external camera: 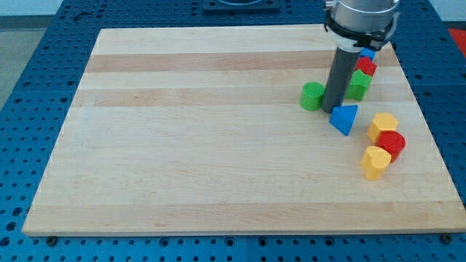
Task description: Move the blue triangle to the center
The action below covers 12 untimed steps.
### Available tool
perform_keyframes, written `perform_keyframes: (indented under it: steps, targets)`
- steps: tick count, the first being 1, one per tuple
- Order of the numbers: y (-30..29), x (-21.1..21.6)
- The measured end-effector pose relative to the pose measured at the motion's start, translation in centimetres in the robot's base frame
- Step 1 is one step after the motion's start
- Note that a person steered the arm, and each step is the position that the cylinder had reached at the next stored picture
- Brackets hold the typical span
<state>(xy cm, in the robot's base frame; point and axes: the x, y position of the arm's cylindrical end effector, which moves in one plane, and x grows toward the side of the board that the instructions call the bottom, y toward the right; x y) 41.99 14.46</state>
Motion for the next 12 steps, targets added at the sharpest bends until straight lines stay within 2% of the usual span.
perform_keyframes:
  steps: [1, 3, 4, 5, 7, 8, 10, 12]
  targets:
    - [2.9, 0.0]
    - [12.7, 0.2]
    - [12.0, 2.2]
    - [8.5, 2.8]
    - [-2.0, 3.0]
    - [-5.3, 3.0]
    - [-1.3, 3.0]
    - [-5.8, 4.4]
